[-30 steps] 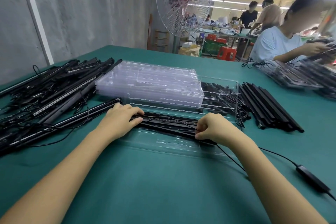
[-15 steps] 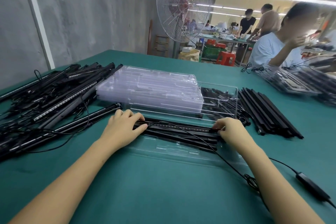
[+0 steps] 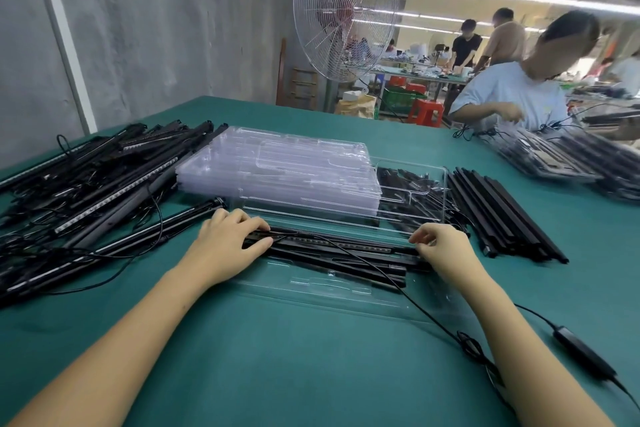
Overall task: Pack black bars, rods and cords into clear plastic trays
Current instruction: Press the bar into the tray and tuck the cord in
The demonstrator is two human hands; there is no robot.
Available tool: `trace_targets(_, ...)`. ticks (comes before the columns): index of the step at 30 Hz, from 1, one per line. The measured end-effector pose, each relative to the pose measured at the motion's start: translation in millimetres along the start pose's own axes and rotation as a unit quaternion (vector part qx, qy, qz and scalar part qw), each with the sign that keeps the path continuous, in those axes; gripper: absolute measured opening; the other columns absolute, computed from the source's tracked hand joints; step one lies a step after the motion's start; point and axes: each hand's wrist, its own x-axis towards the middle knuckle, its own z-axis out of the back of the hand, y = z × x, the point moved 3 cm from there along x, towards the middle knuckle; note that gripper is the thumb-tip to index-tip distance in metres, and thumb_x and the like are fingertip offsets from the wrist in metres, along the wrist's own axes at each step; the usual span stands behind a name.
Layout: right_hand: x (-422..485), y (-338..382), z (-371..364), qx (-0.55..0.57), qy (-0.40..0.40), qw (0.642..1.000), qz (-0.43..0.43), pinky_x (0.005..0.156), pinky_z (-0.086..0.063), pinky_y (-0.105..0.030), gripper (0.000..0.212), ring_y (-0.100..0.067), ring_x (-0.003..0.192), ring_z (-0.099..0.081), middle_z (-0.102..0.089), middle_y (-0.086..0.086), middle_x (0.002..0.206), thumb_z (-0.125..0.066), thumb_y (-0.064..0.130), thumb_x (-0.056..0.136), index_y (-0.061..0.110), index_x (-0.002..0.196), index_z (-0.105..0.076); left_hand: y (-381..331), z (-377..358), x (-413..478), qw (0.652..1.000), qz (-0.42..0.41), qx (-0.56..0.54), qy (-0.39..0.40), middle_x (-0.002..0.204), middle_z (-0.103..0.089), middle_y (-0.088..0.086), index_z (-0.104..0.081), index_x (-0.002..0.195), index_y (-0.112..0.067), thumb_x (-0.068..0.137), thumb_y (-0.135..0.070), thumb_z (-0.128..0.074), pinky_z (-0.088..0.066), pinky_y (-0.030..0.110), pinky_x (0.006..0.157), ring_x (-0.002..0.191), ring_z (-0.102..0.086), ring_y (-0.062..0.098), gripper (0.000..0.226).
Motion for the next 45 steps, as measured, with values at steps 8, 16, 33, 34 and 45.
trace_targets(8,-4.9,10.6,-0.3,0.026,0.027,0.999,0.036,0.054,-0.038,-0.004,0.018,0.001,0.066,-0.054,-0.064,0.011,0.072,-0.065,0.009,0.082,0.025,0.076,-0.068,3.4,-2.2,2.0,1.000,-0.004,-0.010,0.010,0.125,-0.049,-0.023,-0.052,0.114,-0.044,0.091,-0.055,-0.041,-0.024,0.034,0.101,0.105,-0.026,0.009,0.028)
trace_targets(16,-6.6,30.2,-15.5,-0.024,0.034,0.996,0.074,0.073,-0.041,-0.019,0.010,-0.009,0.073,-0.053,-0.060,0.002,0.083,-0.070,0.017,0.084,0.015,0.092,-0.076,6.0,-2.2,2.0,0.999,-0.003,-0.034,0.013,0.122,-0.050,-0.024,-0.054,0.113,-0.046,0.090,-0.055,-0.045,-0.025,0.035,0.103,0.103,-0.024,0.005,0.026)
trace_targets(33,-8.6,33.6,-16.9,-0.013,0.071,0.996,0.060,0.066,-0.048,-0.025,0.012,-0.005,0.068,-0.055,-0.061,0.011,0.072,-0.066,0.031,0.084,0.025,0.074,-0.063,-11.0,-1.7,0.8,0.998,-0.008,0.060,0.025,0.118,-0.048,-0.016,-0.045,0.131,-0.052,0.098,-0.049,-0.032,-0.032,0.031,0.091,0.106,-0.032,0.013,0.035)
trace_targets(34,-7.7,32.6,-15.1,-0.001,0.083,0.995,0.050,0.063,-0.047,-0.022,0.013,-0.003,0.068,-0.055,-0.062,0.010,0.072,-0.067,0.029,0.083,0.026,0.071,-0.064,-10.6,-2.3,0.2,0.998,-0.007,0.055,0.025,0.118,-0.047,-0.015,-0.044,0.130,-0.051,0.097,-0.049,-0.032,-0.032,0.031,0.092,0.107,-0.032,0.013,0.035)
trace_targets(45,10.5,39.4,-8.4,-0.022,0.138,0.990,0.034,0.047,-0.037,-0.006,0.008,0.000,0.057,-0.051,-0.061,0.008,0.062,-0.072,0.020,0.080,0.016,0.073,-0.072,-8.8,-0.5,0.6,1.000,-0.009,0.010,0.028,0.109,-0.047,-0.019,-0.047,0.109,-0.048,0.093,-0.052,-0.039,-0.029,0.033,0.092,0.098,-0.027,0.010,0.018)
